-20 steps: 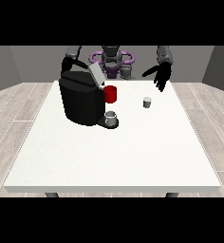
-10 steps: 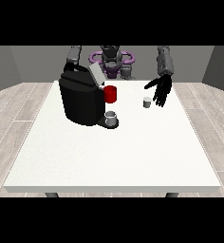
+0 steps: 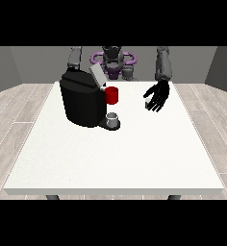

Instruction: Insert the coffee pod into the coffee machine and close the lid

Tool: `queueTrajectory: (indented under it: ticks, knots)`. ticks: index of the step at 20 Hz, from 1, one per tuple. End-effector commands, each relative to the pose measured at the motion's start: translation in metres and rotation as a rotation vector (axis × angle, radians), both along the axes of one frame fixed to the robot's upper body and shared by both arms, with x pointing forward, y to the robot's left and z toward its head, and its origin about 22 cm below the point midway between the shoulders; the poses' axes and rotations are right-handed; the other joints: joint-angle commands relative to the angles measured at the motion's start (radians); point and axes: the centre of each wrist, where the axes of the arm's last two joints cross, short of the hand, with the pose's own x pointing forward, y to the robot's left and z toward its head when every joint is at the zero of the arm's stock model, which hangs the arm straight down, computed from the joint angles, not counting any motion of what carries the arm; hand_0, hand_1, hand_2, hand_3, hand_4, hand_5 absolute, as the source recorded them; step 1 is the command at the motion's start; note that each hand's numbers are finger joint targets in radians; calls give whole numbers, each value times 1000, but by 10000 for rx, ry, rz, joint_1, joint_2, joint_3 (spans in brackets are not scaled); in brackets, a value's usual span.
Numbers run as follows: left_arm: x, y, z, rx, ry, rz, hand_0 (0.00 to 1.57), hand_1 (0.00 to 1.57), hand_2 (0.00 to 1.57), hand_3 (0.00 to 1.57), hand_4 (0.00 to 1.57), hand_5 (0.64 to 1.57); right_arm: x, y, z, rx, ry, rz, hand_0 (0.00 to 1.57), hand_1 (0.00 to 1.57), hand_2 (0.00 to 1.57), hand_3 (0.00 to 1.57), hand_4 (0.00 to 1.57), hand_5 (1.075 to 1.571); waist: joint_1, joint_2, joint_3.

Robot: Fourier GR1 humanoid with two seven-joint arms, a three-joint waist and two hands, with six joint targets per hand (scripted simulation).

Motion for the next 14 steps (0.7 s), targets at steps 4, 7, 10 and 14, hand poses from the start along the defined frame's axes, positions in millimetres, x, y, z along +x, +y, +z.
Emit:
queueTrajectory:
  ticks: [4,7,10,14]
  knots:
    - [0,-12,-18,1777,135,-600,941,941,1039,871,429,1571,-8,-2,-24,20,755,206,0,0,0,0,0,1571,-158,-371,3]
    - [10,-4,-9,2606,423,-429,757,757,950,811,339,1571,-5,18,-12,61,542,657,0,0,0,0,0,1571,-389,-241,1]
    - [6,-2,-19,3176,932,-891,912,912,1036,891,335,1571,-2,11,-18,92,382,257,0,0,0,0,0,1571,-175,-194,2]
    - [4,-2,-28,3492,1750,-876,789,789,960,845,392,1571,-19,-1,-49,237,895,197,0,0,0,0,0,1571,-283,-537,3]
